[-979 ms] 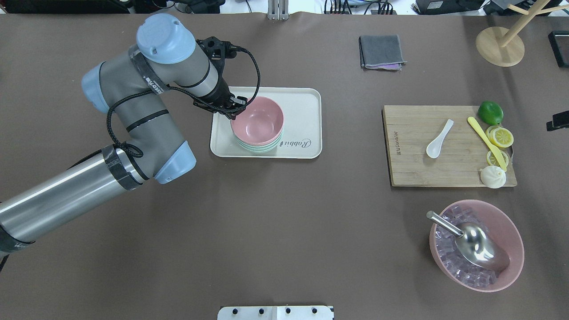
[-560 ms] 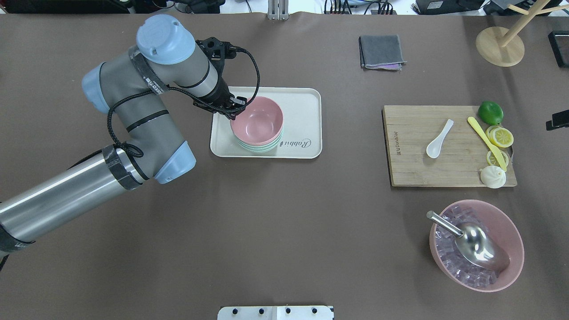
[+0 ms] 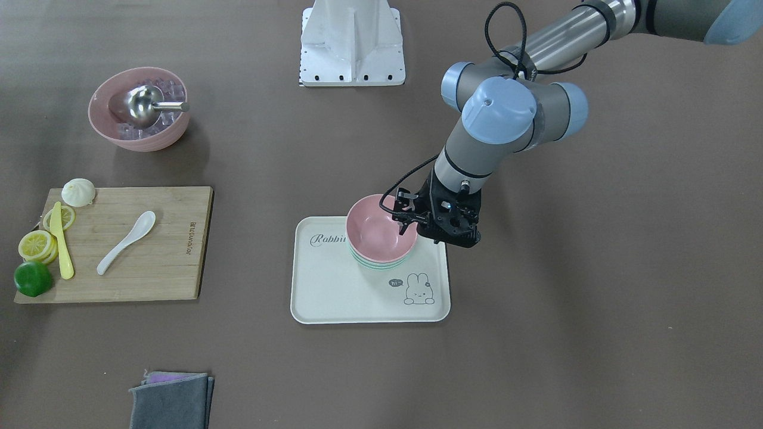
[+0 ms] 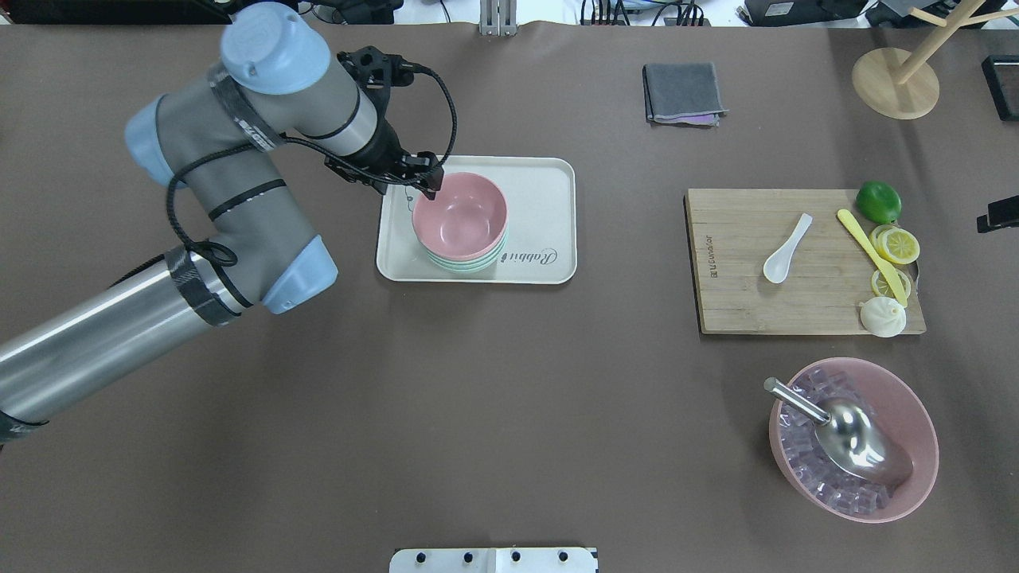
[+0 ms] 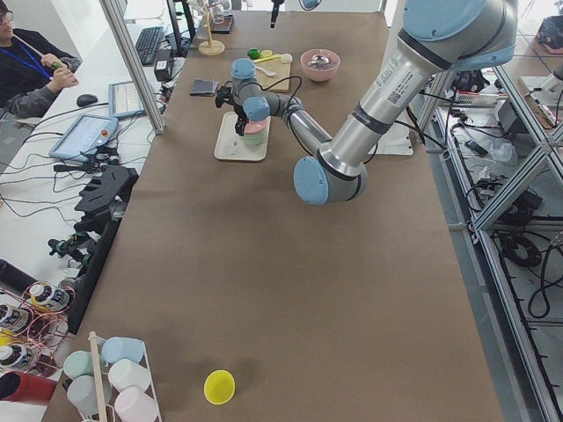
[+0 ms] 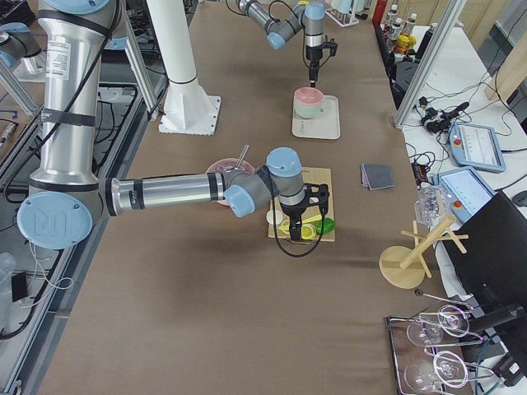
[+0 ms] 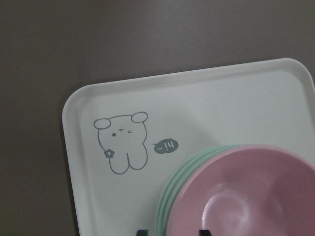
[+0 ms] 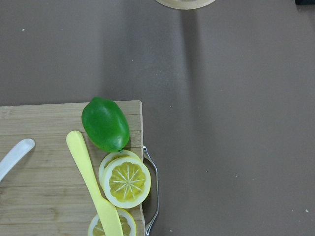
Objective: Stack pink bowl on green and place spoon
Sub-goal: 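Withdraw the left arm while the right gripper moves over the cutting board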
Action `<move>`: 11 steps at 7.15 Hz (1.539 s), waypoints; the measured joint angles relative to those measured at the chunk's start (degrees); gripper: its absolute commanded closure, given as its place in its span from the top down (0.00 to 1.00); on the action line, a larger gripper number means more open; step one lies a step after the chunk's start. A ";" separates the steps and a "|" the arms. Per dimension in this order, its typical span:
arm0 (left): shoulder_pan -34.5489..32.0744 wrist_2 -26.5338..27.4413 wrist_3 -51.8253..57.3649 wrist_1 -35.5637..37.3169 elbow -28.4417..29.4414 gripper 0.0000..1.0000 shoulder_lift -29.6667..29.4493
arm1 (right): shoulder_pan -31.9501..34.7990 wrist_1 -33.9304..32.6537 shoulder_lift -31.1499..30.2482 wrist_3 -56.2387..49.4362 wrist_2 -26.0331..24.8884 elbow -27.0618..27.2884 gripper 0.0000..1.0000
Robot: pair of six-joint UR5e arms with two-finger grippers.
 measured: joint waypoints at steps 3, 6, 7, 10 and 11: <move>-11.70 -9.06 17.14 7.79 -10.85 0.98 11.61 | -1.78 -0.08 1.68 4.72 -0.19 0.16 1.00; -26.61 -10.24 50.16 25.45 -19.66 0.98 23.82 | -7.00 -0.45 6.35 13.23 -1.37 0.15 1.00; -32.00 -10.17 60.80 27.18 -18.46 0.98 27.69 | -8.63 -0.55 7.73 15.27 -2.12 0.11 1.00; -43.91 -10.68 75.00 22.01 -8.85 0.98 38.14 | -11.55 -0.80 10.57 18.06 -2.85 -0.05 1.00; -45.36 -10.84 76.92 19.19 -7.04 0.98 40.04 | -12.86 -1.24 11.27 18.57 -3.40 -0.12 1.00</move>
